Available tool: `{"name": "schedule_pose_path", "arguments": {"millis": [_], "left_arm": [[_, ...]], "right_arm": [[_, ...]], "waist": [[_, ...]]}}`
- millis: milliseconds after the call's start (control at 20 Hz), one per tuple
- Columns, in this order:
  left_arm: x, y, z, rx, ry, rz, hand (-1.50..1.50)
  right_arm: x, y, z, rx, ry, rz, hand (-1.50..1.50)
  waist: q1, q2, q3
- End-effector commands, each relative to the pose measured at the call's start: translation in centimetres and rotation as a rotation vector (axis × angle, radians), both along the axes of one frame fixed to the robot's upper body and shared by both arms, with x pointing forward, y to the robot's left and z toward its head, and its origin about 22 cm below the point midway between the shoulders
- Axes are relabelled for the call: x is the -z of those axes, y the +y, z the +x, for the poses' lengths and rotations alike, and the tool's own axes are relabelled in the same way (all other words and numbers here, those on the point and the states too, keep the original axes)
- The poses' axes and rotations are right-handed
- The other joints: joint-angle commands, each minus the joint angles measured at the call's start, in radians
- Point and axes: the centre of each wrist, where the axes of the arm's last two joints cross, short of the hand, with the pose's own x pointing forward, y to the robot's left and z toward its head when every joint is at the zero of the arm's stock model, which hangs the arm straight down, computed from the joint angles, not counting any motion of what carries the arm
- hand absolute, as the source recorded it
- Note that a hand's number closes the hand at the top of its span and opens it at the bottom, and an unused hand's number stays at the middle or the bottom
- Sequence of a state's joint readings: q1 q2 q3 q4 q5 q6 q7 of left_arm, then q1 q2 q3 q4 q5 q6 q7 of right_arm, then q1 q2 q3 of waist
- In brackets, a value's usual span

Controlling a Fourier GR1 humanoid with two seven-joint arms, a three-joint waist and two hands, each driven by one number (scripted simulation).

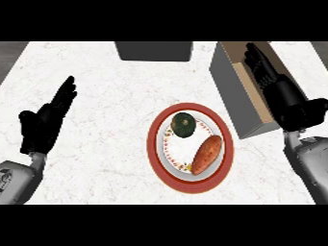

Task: Pick the squash from the plate and place it in the cardboard box

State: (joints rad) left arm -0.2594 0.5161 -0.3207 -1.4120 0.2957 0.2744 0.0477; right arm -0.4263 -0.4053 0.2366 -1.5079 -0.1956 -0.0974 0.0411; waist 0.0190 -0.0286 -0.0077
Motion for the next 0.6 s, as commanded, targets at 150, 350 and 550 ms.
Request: {"name": "schedule_pose_path", "arguments": {"millis": [150,350,550], "left_arm": [[-1.1,2.6,-0.5,-0.053,0.001,-0.154,0.00],[0.8,2.3,-2.0,-0.078,0.070,-0.261,0.00],[-0.5,3.5,-3.2,-0.088,0.076,-0.265,0.00]], "right_arm": [[-0.1,2.1,1.8,-0.354,-0.009,0.065,-1.50],[0.5,0.9,2.9,-0.073,-0.283,0.109,-1.50],[4.1,0.2,2.0,-0.282,-0.459,0.207,-1.50]], "waist": [[0.028,0.038,0.008],[0.029,0.041,0.010],[0.022,0.035,0.011]]}}
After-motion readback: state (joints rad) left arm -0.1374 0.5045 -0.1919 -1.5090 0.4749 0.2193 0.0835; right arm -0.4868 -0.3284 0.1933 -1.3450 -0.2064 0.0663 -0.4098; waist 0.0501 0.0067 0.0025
